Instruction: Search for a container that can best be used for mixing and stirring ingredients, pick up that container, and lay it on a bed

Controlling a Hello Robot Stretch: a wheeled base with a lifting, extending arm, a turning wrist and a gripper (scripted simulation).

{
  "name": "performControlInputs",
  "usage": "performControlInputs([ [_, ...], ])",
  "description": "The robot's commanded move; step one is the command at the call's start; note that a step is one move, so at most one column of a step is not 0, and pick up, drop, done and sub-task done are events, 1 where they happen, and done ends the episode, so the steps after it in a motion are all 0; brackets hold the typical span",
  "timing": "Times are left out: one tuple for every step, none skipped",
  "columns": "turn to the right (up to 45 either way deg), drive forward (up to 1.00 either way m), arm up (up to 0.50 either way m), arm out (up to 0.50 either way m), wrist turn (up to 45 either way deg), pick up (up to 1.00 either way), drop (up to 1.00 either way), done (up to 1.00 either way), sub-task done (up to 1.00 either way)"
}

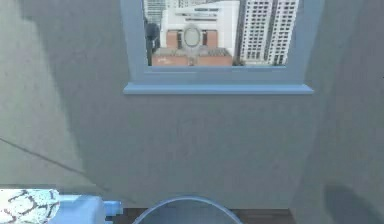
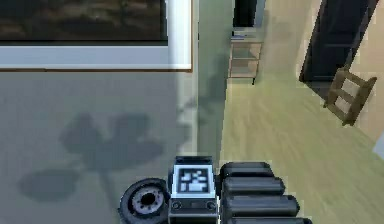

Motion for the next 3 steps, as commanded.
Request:
performControlInputs([
  [-45.0,0.0,0.0,0.0,0.0,0.0,0.0,0.0,0.0],
  [-45.0,0.0,0.0,0.0,0.0,0.0,0.0,0.0,0.0],
  [-45.0,0.0,0.0,0.0,0.0,0.0,0.0,0.0,0.0],
])
